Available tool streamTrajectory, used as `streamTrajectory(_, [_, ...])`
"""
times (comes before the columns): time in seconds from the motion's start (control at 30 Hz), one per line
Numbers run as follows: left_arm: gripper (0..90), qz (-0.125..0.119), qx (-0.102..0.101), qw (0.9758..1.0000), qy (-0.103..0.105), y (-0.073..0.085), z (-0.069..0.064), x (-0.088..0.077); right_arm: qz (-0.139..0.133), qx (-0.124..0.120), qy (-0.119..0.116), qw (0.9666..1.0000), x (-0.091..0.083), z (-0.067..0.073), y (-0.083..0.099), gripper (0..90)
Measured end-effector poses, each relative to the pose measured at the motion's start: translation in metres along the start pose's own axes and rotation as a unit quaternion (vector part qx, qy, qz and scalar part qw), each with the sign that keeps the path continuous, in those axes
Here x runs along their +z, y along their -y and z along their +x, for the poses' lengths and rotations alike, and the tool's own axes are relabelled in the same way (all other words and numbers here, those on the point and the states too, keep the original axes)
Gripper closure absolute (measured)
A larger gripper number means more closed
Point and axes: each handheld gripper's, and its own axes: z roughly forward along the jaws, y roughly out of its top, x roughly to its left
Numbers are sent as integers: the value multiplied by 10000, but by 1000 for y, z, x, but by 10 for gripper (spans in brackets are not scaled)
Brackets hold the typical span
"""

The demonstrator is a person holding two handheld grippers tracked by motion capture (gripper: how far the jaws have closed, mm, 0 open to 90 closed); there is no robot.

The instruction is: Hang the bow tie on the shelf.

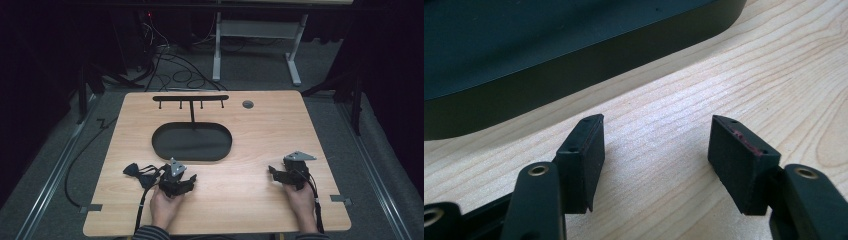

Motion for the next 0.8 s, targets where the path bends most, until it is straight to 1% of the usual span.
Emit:
streamTrajectory(0.47, [384,2,-34,10000,-29,1,-1,-1,5,7,18,10000,0,1,0,324])
streamTrajectory(0.8, [390,6,-44,10000,-18,1,0,-1,2,8,2,10000,0,0,0,323])
